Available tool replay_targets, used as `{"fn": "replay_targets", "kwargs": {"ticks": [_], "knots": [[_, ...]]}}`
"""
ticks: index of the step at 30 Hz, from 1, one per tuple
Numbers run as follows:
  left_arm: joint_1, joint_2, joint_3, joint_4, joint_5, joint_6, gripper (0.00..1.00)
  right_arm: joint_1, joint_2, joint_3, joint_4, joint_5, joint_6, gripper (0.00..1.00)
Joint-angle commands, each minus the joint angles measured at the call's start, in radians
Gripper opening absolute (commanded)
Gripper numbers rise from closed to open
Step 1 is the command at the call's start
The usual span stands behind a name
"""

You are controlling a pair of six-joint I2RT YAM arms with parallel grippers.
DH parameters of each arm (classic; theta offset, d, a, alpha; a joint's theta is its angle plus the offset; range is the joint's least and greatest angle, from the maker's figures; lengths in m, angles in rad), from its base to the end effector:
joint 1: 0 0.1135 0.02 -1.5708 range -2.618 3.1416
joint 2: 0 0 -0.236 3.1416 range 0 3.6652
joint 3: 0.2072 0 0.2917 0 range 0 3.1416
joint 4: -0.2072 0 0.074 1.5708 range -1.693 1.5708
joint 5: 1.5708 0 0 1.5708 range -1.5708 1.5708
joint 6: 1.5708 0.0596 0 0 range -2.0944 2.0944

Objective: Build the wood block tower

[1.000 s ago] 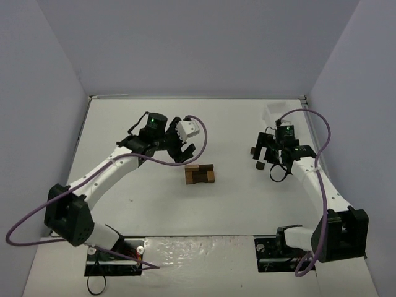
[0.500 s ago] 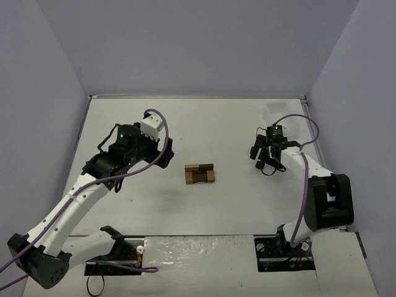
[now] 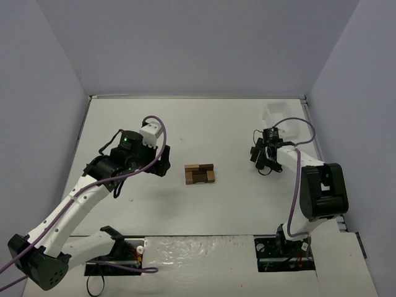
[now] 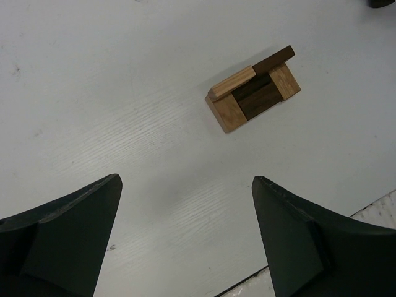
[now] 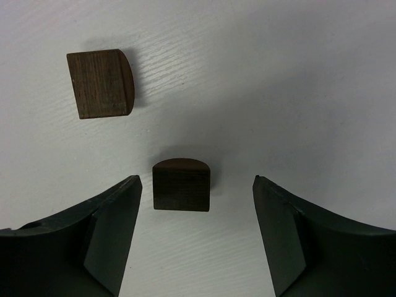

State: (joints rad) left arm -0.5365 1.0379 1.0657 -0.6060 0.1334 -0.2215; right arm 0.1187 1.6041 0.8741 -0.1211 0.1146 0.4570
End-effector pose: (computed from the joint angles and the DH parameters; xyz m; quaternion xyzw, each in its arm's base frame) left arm 0.2497 -0.1577 0.3120 0.1690 0.8616 -0.2302 0.4197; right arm 0.3666 0.0369 0.1035 0.1772 0.9177 0.0484 0.3523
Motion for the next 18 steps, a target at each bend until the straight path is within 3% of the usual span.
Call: {"fn": "replay_targets", "kwargs": {"ticks": [1, 12, 18], "knots": [[0.004, 0.022, 0.047, -0.006, 0.019, -0.022, 0.84, 0.017, 0.011, 0.004, 0.029, 0.057, 0.011, 0.67], [0.004, 0.030, 0.039, -0.020, 0.043, -0.023, 0.84, 0.052, 0.049, 0.022, 0.031, 0.076, 0.009, 0.54], [0.004, 0.031, 0.039, -0.032, 0.049, -0.024, 0.84, 0.057, 0.038, 0.026, 0.032, 0.074, -0.007, 0.35]]}}
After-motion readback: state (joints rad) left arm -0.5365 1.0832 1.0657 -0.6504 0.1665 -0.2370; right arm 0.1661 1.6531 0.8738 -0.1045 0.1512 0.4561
